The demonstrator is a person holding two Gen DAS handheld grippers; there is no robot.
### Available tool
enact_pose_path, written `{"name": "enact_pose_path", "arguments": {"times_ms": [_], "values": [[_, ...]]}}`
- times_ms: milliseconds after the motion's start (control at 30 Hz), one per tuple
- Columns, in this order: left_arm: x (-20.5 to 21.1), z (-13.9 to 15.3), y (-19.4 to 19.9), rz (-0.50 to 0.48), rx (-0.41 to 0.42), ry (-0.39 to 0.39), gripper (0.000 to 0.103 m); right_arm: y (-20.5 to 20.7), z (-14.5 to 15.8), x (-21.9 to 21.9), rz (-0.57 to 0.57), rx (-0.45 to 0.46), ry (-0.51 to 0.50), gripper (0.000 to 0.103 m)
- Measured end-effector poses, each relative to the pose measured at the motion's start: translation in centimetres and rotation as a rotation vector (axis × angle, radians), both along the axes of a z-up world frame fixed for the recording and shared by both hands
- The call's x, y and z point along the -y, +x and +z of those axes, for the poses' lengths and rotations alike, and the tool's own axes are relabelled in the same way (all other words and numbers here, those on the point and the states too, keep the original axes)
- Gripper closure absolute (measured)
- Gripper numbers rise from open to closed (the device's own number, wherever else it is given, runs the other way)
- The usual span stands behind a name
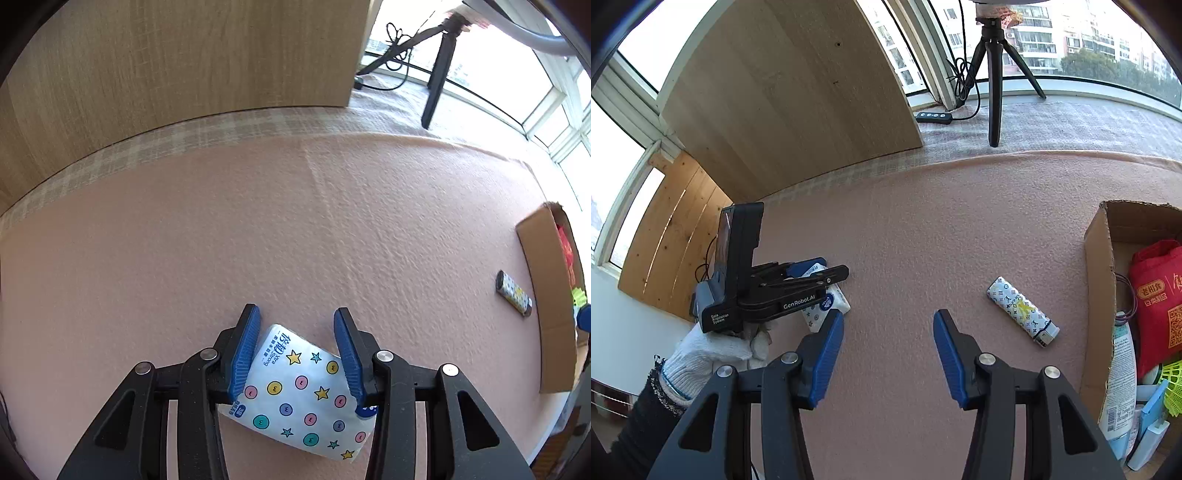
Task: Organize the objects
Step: 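Set the tissue pack down with the left tool and open it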
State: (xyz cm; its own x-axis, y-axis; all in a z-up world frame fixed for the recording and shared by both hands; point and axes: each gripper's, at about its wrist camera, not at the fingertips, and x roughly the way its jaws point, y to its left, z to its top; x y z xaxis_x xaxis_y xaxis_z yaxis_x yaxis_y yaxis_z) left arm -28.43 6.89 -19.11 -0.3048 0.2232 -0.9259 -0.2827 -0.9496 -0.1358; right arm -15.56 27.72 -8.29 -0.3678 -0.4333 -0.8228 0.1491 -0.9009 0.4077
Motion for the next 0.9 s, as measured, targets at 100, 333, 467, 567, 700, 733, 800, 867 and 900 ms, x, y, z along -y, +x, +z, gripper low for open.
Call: {"name": "enact_pose_path", "arguments": {"times_ms": [100,333,467,567,700,733,800,867,900], "values": [[-2.0,0.1,2.9,-0.063,-0.01,0.007,0.058,1.0,-0.2,-0.8,-0.021,0.002,-0.006,0.056],[-6.4,0.3,9.8,-0.212,-0.017,0.028,0.058,3.6,-1.6,-2.8,-0.073,0.021,-0.002,0.056],[-8.1,0.4,13.1,-0.269,-0.025,0.036,0.058,5.0,-2.5,-3.6,-0.092,0.024,0.019,0.054],[-9.3,0.5,15.2,-0.325,-0.019,0.036,0.058,5.8,-3.2,-3.9,-0.099,0.041,0.005,0.052],[-9.7,0.9,16.3,-0.325,-0.012,0.023,0.056,6.6,-3.8,-3.8,-0.084,0.051,0.006,0.052],[-9.3,1.4,16.4,-0.313,-0.021,0.028,0.055,6.7,-3.9,-3.7,-0.079,0.052,0.005,0.052],[-8.5,2.6,17.1,-0.286,-0.05,0.034,0.051,6.8,-3.9,-3.3,-0.061,0.051,0.005,0.052],[-7.5,3.7,17.8,-0.258,-0.087,0.037,0.043,6.9,-3.8,-2.7,-0.036,0.048,0.01,0.052],[-6.5,4.2,18.4,-0.236,-0.093,0.043,0.04,6.9,-3.9,-2.3,-0.02,0.05,0.017,0.052]]}}
